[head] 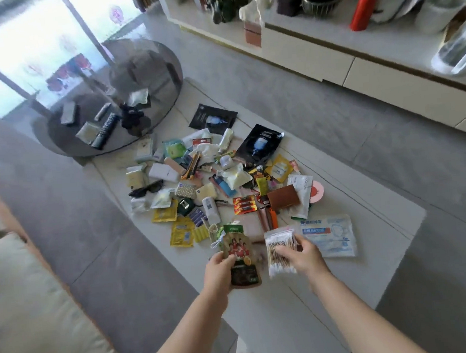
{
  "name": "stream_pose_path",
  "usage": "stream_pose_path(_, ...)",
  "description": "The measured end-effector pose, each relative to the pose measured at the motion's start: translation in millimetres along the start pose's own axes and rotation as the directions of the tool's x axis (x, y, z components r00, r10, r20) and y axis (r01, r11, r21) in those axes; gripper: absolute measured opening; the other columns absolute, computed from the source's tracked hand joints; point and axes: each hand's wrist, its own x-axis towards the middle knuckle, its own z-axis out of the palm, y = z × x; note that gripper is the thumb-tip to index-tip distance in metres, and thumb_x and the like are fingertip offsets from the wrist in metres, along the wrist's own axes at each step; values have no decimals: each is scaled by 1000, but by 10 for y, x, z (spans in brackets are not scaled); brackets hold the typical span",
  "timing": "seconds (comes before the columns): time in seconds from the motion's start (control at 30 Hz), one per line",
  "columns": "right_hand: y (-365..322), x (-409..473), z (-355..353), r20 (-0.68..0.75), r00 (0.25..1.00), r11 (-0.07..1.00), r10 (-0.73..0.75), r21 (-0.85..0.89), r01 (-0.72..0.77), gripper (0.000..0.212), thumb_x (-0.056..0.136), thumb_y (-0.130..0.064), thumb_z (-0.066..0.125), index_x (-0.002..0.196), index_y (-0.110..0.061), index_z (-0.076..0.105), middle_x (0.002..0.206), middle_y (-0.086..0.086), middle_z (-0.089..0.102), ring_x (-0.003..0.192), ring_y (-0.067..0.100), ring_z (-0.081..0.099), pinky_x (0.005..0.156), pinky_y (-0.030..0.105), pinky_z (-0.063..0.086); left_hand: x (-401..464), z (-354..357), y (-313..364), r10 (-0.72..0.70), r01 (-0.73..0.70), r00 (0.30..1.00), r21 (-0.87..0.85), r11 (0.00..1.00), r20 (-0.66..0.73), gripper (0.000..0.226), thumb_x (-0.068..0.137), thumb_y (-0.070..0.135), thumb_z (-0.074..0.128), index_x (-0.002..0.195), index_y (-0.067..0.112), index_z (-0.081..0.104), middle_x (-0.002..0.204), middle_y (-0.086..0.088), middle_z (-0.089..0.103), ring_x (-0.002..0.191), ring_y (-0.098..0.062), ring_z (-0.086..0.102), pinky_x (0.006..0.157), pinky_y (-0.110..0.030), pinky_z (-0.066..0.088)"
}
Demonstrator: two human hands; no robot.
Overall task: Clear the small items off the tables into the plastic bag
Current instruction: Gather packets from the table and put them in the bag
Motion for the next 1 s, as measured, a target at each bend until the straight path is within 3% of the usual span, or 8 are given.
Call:
stream_pose_path(0.2, -629, -712, 602, 185, 978, 981, -94, -152, 123, 35, 83, -16, 70, 114, -8, 56, 109, 11, 65, 101, 27, 63, 92, 44, 51, -705, -831, 248, 38, -61, 992, -196, 979, -118, 21, 94, 2, 49, 115, -1, 54, 107, -24, 63, 99, -42, 63, 88, -63, 48)
stream_pose_path(0.3, -855, -989, 1042, 261, 955, 966, -143, -174, 192, 24, 88, -9, 61, 112, -4, 59, 96, 6, 65, 90, 20, 62, 82, 33, 52, -993, -1295, 375, 79, -129, 979, -270, 954, -190, 25, 95, 2, 47, 118, -3, 55, 95, -16, 65, 86, -35, 64, 89, -60, 49)
stream_pose_path(0.4, -1040, -1240, 1533, 383, 918, 973, -101, -153, 171, 21, 91, -10, 57, 112, -14, 57, 95, 1, 66, 83, 15, 64, 59, 26, 53, -1199, -1772, 494, 82, -179, 966, -406, 896, -246, 37, 95, 1, 47, 131, -2, 46, 113, -22, 61, 99, -39, 61, 92, -58, 47)
stream_pose_path(0.5, -1189, -1445, 2080, 467, 883, 977, -35, -172, 130, 21, 91, -14, 57, 108, -24, 53, 103, 2, 64, 91, 20, 62, 61, 34, 55, -1368, -2287, 587, 103, -235, 960, -554, 799, -259, 33, 92, -5, 43, 124, 7, 47, 98, -17, 62, 82, -34, 61, 80, -46, 48)
stream_pose_path(0.6, -1268, -1639, 2647, 498, 867, 962, -25, -223, 156, 23, 90, -16, 59, 113, -18, 53, 102, 3, 62, 83, 17, 59, 56, 31, 53, -1441, -2854, 602, 143, -276, 957, -635, 722, -253, 29, 88, -12, 36, 110, 1, 49, 96, -21, 60, 81, -35, 59, 82, -49, 48)
stream_pose_path(0.7, -1296, -1833, 3228, 520, 853, 956, -36, -232, 182, 23, 89, -15, 60, 110, -12, 53, 97, 6, 61, 76, 18, 58, 56, 30, 50, -1466, -3441, 575, 147, -307, 947, -672, 674, -285, 28, 84, -17, 33, 93, 1, 52, 86, -19, 60, 73, -32, 59, 60, -39, 56)
stream_pose_path(0.83, -1327, -2039, 4023, 560, 827, 938, -51, -258, 232, 19, 86, -13, 63, 104, -16, 56, 94, 6, 63, 79, 22, 60, 55, 27, 47, -1513, -4225, 541, 132, -344, 931, -701, 625, -340, 30, 84, -19, 30, 93, 2, 50, 82, -18, 58, 70, -30, 56, 38, -25, 52)
stream_pose_path(1.0, -1288, -2208, 4893, 625, 780, 915, -21, -304, 267, 7, 87, -11, 61, 88, -15, 55, 82, 3, 61, 67, 17, 58, 56, 26, 48, -1466, -5076, 424, 128, -400, 903, -697, 595, -409, 37, 84, -19, 33, 102, 7, 52, 87, -15, 60, 73, -28, 58, 41, -23, 52)
